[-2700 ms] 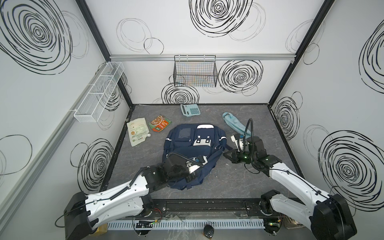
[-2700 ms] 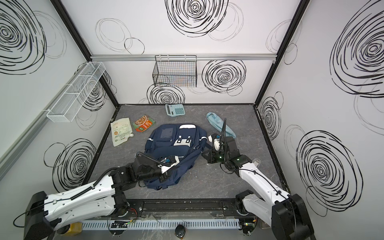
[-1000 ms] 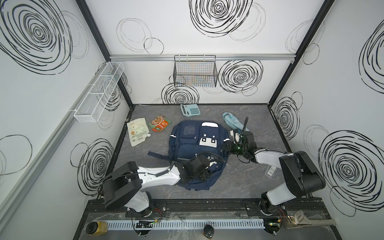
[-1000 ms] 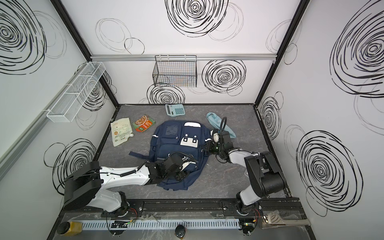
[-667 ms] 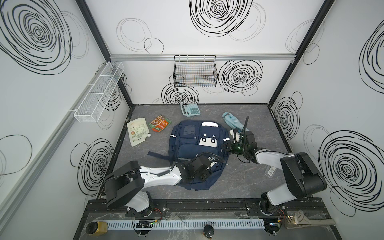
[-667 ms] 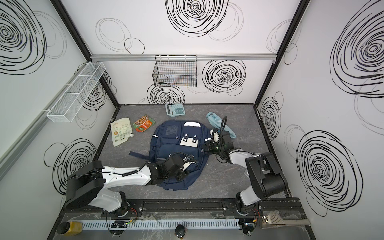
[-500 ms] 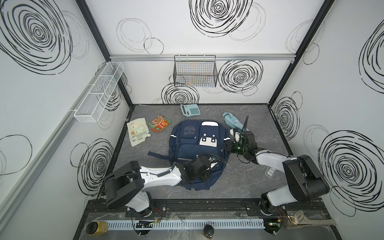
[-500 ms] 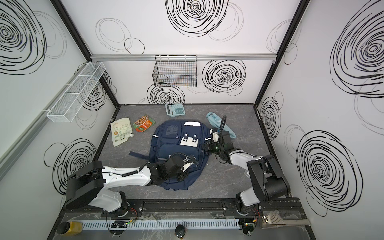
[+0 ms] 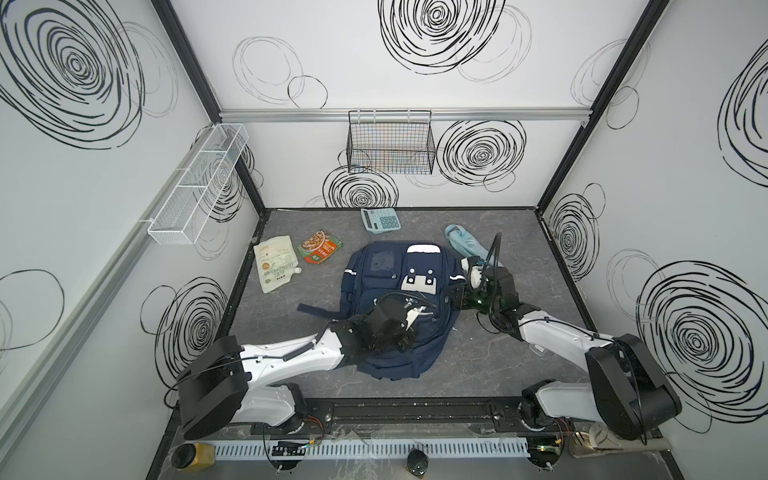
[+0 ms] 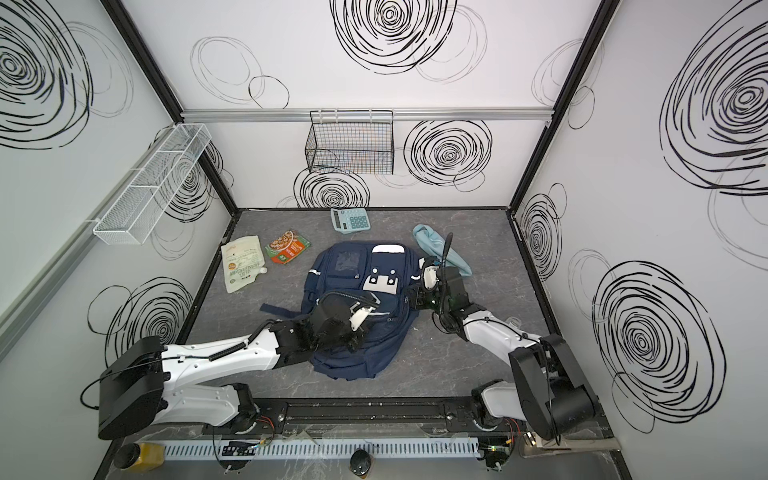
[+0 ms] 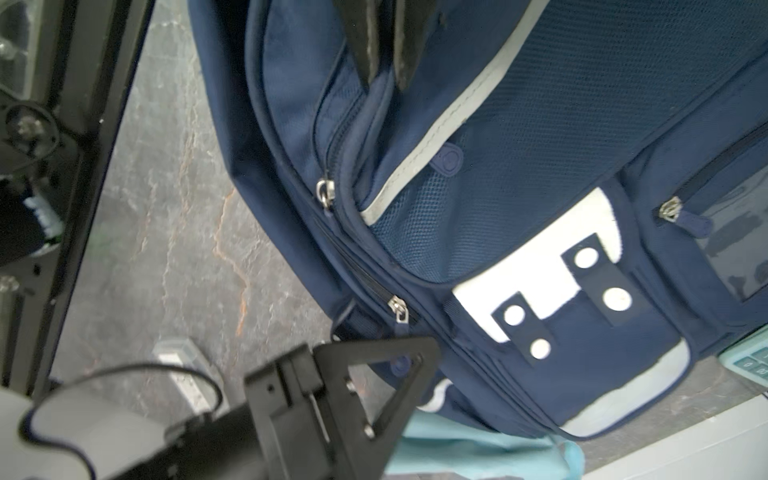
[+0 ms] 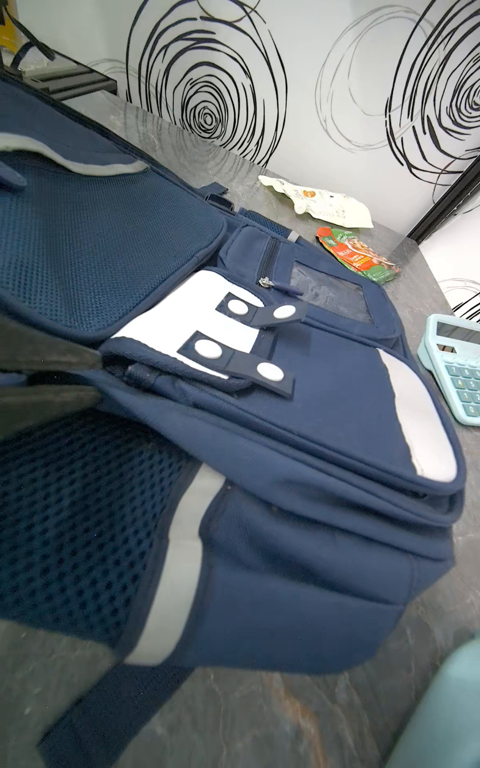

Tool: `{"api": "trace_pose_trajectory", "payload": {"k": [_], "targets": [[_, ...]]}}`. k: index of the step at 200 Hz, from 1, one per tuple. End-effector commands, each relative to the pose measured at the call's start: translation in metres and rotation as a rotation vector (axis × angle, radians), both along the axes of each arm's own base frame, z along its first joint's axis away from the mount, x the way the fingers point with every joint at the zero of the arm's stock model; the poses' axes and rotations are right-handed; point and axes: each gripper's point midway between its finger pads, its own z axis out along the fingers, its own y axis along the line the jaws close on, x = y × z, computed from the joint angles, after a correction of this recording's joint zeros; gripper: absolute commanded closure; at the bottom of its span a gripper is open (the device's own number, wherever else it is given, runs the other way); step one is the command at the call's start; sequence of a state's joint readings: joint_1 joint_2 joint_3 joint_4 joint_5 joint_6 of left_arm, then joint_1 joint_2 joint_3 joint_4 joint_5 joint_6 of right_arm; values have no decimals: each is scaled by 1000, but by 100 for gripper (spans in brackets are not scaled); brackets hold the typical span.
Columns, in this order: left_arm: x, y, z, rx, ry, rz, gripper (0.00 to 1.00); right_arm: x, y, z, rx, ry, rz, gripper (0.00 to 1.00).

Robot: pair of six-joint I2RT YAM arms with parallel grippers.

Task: Pack the student bag

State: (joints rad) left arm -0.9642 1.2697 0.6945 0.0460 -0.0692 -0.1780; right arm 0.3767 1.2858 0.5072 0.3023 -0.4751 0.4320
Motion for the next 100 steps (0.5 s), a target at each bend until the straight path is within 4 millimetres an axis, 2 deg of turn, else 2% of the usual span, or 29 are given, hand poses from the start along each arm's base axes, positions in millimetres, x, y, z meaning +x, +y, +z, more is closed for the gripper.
{"api": "trace_pose_trajectory", "payload": {"k": [1,40,75,92,100], "targets": [[39,25,42,-162,7,262,100,-4,13,35,-29,-189,62,94],[40,46,37,-151,38,350,100,1,3,52,-93,-298,-22,91],[31,37,21,-137,75,331,100,-2,6,49,-110,-302,-13,87],[28,30,15,-137,89,327,100,-11,18,47,-89,-298,57,100],[30,27,14,-151,99,328,100,-17,24,47,-70,-293,94,100]]}}
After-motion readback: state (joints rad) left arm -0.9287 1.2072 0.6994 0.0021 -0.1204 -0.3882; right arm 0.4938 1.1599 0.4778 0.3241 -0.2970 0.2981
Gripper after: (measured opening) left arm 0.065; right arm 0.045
